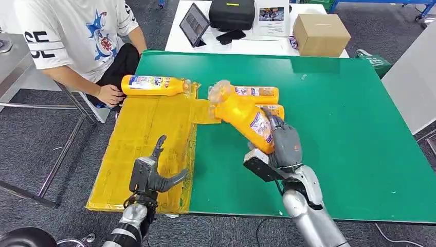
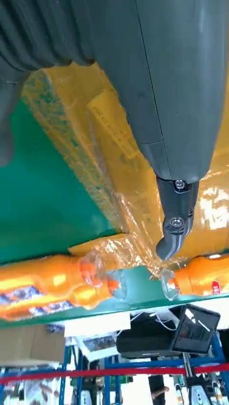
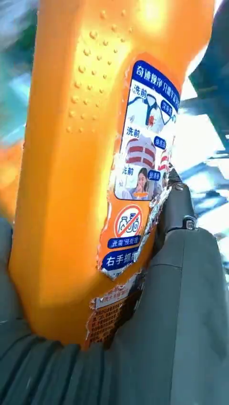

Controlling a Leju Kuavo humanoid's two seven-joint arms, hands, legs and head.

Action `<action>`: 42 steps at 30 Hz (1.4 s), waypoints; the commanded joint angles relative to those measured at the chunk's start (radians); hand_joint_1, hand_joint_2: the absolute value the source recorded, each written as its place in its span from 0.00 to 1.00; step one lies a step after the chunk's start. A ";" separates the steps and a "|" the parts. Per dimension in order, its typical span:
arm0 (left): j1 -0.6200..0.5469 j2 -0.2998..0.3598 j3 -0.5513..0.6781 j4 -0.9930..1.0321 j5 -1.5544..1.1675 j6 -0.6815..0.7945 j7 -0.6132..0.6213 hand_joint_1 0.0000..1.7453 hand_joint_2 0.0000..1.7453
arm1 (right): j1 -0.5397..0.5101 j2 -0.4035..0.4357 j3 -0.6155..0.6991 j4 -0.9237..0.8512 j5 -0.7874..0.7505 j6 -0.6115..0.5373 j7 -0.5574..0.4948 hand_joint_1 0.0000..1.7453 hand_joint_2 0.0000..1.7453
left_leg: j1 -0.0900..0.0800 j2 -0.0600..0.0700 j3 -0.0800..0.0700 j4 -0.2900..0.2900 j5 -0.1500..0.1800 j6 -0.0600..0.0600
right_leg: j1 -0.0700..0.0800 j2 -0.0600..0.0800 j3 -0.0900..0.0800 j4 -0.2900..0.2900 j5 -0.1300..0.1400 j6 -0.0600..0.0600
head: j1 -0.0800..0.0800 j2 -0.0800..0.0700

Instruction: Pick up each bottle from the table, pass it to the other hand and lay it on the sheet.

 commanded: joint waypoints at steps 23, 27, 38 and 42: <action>0.032 0.090 -0.190 -0.175 0.376 -0.541 0.064 0.00 1.00 | 0.091 0.280 -0.083 0.384 -0.225 0.062 -0.369 1.00 1.00 | 0.003 0.004 0.008 -0.002 -0.003 -0.003 | 0.003 0.002 0.009 -0.004 -0.001 -0.004 | 0.000 0.000; 0.021 0.094 -0.210 -0.120 0.401 -0.575 0.055 0.00 1.00 | 0.075 0.302 -0.035 0.453 -0.219 0.084 -0.377 1.00 1.00 | 0.001 0.004 0.004 -0.002 -0.001 -0.002 | 0.001 0.002 0.004 -0.003 0.000 -0.002 | 0.000 0.000; -0.001 0.104 -0.244 -0.085 0.394 -0.585 0.060 0.00 1.00 | 0.041 0.332 0.049 0.556 -0.195 0.119 -0.375 1.00 1.00 | 0.000 0.002 0.001 -0.001 -0.001 -0.001 | 0.000 0.001 0.001 -0.001 0.000 -0.002 | 0.000 0.000; -0.006 0.106 -0.248 -0.081 0.391 -0.581 0.060 0.00 1.00 | 0.033 0.328 0.066 0.568 -0.191 0.132 -0.376 1.00 1.00 | 0.002 0.002 0.003 -0.001 -0.002 -0.002 | 0.002 0.000 0.003 -0.002 -0.001 -0.003 | 0.000 0.000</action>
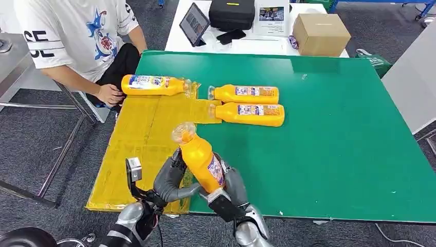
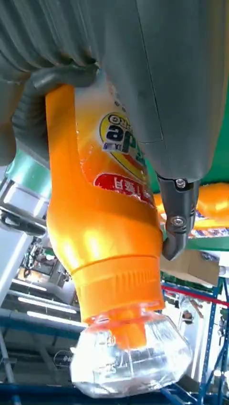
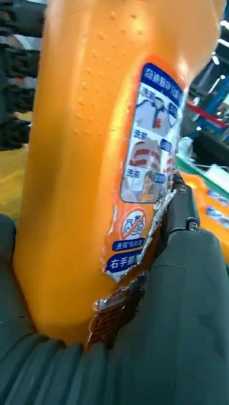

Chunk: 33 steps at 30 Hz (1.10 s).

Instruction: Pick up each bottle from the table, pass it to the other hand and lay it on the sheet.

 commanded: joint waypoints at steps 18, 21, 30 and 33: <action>-0.076 0.022 -0.044 0.161 0.033 0.003 0.042 0.00 1.00 | -0.096 0.035 0.207 0.270 0.074 0.020 0.024 1.00 1.00 | 0.002 0.001 0.004 0.000 -0.001 -0.001 | 0.002 -0.001 0.004 -0.001 -0.001 -0.002 | 0.000 0.000; -0.078 0.017 -0.039 0.164 0.047 -0.002 0.042 0.00 1.00 | -0.098 0.035 0.218 0.276 0.081 0.018 0.025 1.00 1.00 | 0.002 0.000 0.004 0.000 -0.001 -0.002 | 0.002 -0.001 0.004 -0.001 -0.001 -0.002 | 0.000 0.000; -0.033 0.018 -0.034 0.064 0.192 -0.097 0.065 1.00 1.00 | -0.115 0.033 0.239 0.315 0.073 0.014 0.047 1.00 1.00 | 0.003 0.001 0.006 0.000 -0.002 -0.002 | 0.004 -0.002 0.006 -0.002 -0.002 -0.003 | 0.000 0.000; -0.024 0.022 -0.043 0.051 0.190 -0.094 0.067 1.00 1.00 | -0.122 0.031 0.232 0.308 0.071 0.009 0.053 1.00 1.00 | 0.002 0.001 0.005 0.000 -0.001 -0.002 | 0.003 -0.001 0.005 -0.001 -0.001 -0.002 | 0.000 0.000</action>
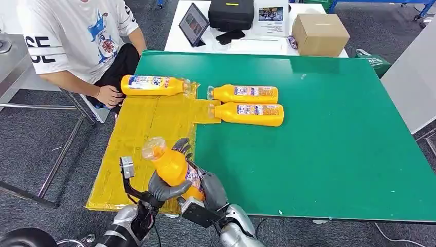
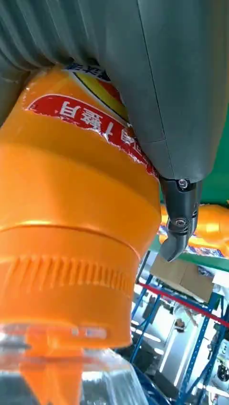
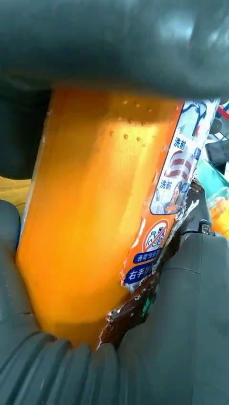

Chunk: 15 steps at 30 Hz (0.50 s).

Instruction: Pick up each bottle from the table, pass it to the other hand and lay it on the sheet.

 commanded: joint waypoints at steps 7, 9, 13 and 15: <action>-0.010 0.007 -0.049 -0.037 0.020 -0.028 0.021 1.00 1.00 | -0.022 -0.011 0.064 0.099 0.011 -0.009 0.025 1.00 1.00 | 0.003 -0.001 0.004 0.000 -0.002 -0.002 | 0.003 -0.002 0.006 -0.002 -0.002 -0.002 | 0.000 0.000; -0.011 0.010 -0.053 -0.040 0.020 -0.035 0.019 1.00 1.00 | -0.027 -0.011 0.060 0.096 0.015 -0.023 0.029 1.00 1.00 | 0.002 -0.001 0.003 0.000 -0.002 -0.001 | 0.003 -0.002 0.005 -0.001 -0.002 -0.002 | 0.000 0.000; -0.012 0.015 -0.059 -0.055 -0.003 -0.007 0.019 1.00 1.00 | -0.050 -0.013 0.046 0.088 0.022 -0.045 0.052 1.00 1.00 | 0.001 -0.001 0.001 0.000 -0.001 -0.001 | 0.001 -0.001 0.002 -0.001 -0.001 -0.001 | 0.000 0.000; -0.012 0.014 -0.058 -0.059 -0.009 0.005 0.020 1.00 1.00 | -0.062 -0.016 0.036 0.080 0.025 -0.056 0.064 1.00 1.00 | 0.001 -0.001 0.001 0.000 -0.001 -0.001 | 0.001 -0.001 0.001 0.000 -0.001 -0.001 | 0.000 0.000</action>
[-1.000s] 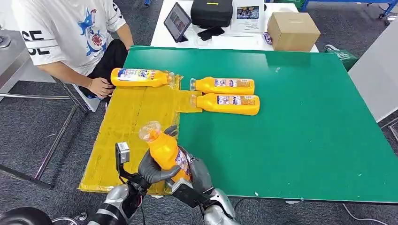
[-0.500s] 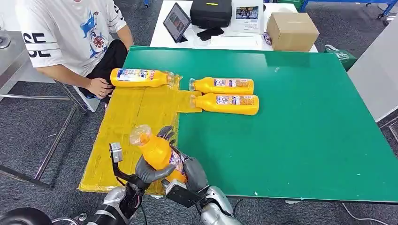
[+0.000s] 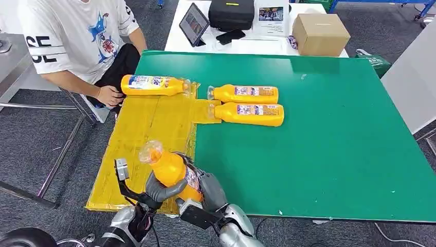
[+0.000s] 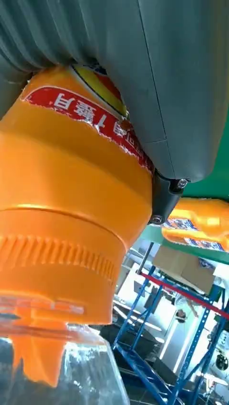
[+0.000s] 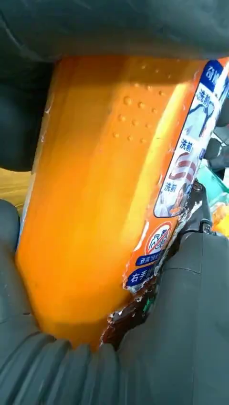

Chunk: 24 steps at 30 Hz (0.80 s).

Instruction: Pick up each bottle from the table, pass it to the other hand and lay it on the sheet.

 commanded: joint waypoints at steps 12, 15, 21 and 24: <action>-0.025 0.001 -0.041 -0.038 -0.058 0.073 0.012 1.00 1.00 | -0.047 -0.009 -0.018 0.025 0.003 -0.045 0.065 0.00 0.00 | 0.001 0.000 0.001 0.000 0.000 -0.001 | 0.001 -0.001 0.001 0.000 0.000 -0.001 | 0.000 0.000; -0.030 0.000 -0.027 -0.053 -0.142 0.165 -0.018 1.00 1.00 | -0.033 -0.017 -0.028 -0.033 -0.030 -0.012 0.055 0.00 0.00 | 0.001 -0.001 0.003 0.000 -0.001 -0.001 | 0.002 -0.002 0.003 -0.001 -0.001 -0.002 | 0.000 0.000; -0.034 -0.026 0.080 -0.133 -0.275 0.383 -0.037 1.00 1.00 | 0.053 -0.058 -0.087 -0.340 -0.190 0.098 0.045 0.00 0.00 | 0.001 -0.001 0.000 0.001 0.000 -0.001 | 0.001 -0.002 0.001 0.000 0.000 -0.001 | 0.000 0.000; -0.043 -0.033 0.119 -0.159 -0.327 0.483 -0.043 1.00 1.00 | 0.087 -0.070 -0.101 -0.433 -0.219 0.105 0.046 0.00 0.00 | 0.002 -0.002 0.001 0.002 -0.002 -0.001 | 0.002 -0.003 0.003 0.000 -0.001 -0.002 | 0.001 0.000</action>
